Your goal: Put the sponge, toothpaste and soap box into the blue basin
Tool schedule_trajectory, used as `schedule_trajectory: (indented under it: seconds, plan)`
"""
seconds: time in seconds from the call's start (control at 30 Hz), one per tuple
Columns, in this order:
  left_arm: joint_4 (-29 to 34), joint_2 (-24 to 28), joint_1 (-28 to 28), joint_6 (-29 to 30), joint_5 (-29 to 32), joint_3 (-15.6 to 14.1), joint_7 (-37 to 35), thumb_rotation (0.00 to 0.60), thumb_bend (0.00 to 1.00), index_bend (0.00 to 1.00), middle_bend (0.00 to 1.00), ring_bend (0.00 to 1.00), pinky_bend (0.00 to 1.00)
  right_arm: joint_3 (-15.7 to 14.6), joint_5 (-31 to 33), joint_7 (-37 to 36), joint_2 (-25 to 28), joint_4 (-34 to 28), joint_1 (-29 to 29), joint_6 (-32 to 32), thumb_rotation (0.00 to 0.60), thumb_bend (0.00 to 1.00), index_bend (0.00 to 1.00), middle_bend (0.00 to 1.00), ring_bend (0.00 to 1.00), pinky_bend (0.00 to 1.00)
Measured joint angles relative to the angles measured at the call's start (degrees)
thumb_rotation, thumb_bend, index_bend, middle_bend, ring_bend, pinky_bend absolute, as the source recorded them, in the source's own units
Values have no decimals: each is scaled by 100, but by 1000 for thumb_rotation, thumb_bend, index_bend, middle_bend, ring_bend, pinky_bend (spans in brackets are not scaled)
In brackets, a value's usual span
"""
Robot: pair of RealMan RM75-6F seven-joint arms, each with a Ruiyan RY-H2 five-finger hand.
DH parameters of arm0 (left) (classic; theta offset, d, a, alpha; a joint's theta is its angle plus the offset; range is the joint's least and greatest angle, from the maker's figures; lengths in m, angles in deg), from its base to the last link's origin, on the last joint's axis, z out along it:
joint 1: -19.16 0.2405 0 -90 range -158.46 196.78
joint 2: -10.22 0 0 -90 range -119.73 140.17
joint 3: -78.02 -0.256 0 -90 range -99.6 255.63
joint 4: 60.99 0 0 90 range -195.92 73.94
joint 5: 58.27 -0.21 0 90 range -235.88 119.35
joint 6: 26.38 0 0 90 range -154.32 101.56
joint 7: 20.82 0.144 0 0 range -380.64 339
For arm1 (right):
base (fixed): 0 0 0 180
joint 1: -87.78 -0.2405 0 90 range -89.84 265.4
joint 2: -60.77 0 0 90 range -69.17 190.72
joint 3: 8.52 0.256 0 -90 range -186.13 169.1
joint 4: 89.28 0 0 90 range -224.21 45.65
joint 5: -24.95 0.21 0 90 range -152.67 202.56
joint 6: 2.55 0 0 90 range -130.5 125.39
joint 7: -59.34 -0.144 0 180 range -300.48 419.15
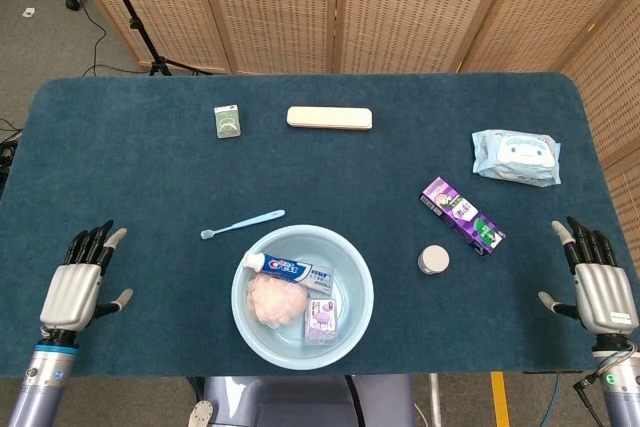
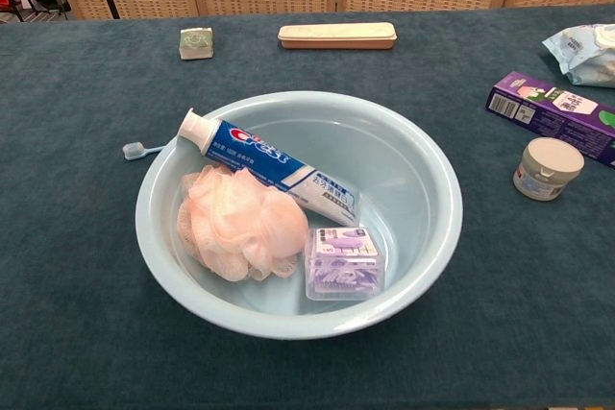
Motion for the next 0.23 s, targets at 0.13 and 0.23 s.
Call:
schedule_trajectory:
  seconds: [0.13,0.23]
  plan:
    - [46,42,32,54,-48,-8,-20,600,214,0,0,0,0,6,-35,57,-19,-51,11,28,600,143,3,0,0,0]
    - [69,65,47,69,-57,-2,-37,600,215,0,0,0,0,17,-58,96,-27,-87,23,40,600,144,3,0,0,0]
